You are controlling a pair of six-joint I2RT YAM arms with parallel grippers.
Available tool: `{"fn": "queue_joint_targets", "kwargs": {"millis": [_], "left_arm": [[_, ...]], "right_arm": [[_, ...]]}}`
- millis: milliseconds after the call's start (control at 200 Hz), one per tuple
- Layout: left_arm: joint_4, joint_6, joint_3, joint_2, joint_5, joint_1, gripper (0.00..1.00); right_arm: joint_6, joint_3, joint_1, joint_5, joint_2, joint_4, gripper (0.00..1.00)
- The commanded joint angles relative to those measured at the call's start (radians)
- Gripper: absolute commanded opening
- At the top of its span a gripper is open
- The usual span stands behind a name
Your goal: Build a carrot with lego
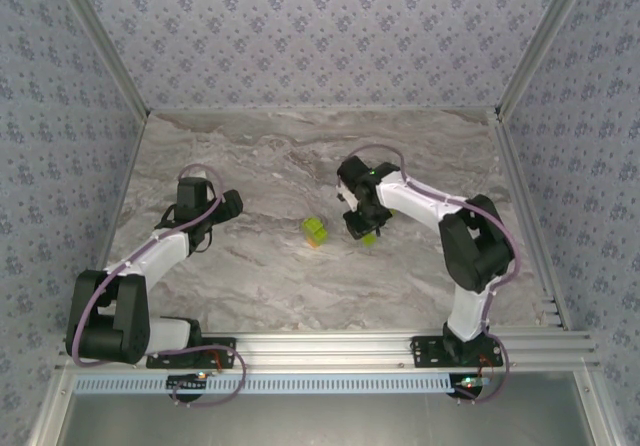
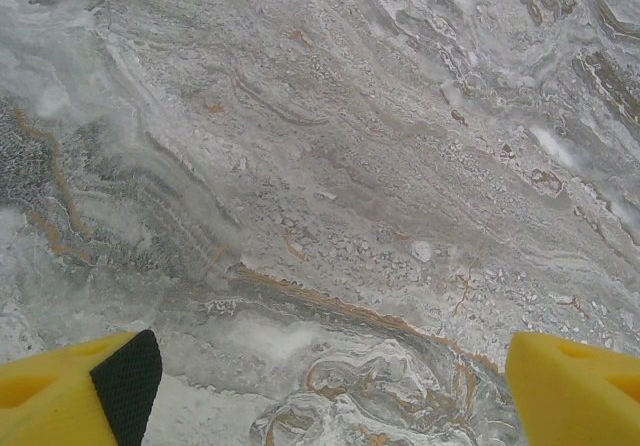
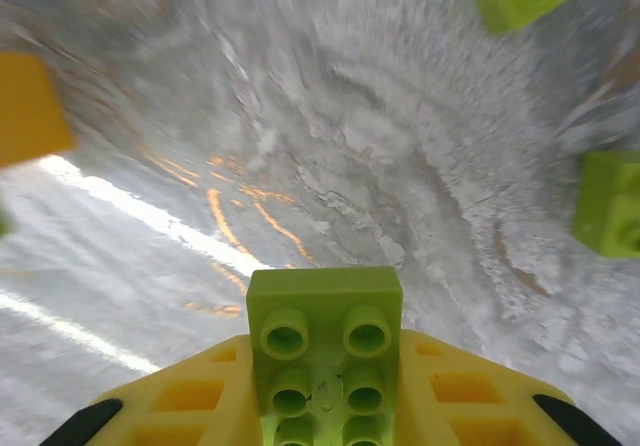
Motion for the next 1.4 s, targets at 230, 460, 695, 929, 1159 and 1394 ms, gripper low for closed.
{"fn": "queue_joint_targets", "kwargs": {"millis": [230,460,695,929,1159,1394], "left_arm": [[0.023,0.012,0.003,-0.006,0.012,0.003,0.91],[0.022,0.012,0.003,-0.008,0.010,0.003,0.91],[0.023,0.013,0.001,-0.010,0.009,0.003,0.91],[0.025,0.013,0.001,-0.011,0.008,0.003,0.91],[0.026,0.013,0.000,-0.011,0.009,0.003,0.91],[0.026,0.015,0.004,-0.005,0.008,0.003,0.91]], "right_arm": [[0.027,0.335,0.128,-0.041,0.016,-0.259,0.33],[0.020,0.501,0.204,-0.040,0.174,-0.282,0.33],[0.024,0.581,0.234,-0.041,0.256,-0.296,0.33],[0.018,0.584,0.231,-0.033,0.280,-0.302,0.33],[0.014,0.580,0.226,-0.033,0.301,-0.296,0.33],[0.010,0.569,0.221,-0.028,0.313,-0.291,0.32]]}}
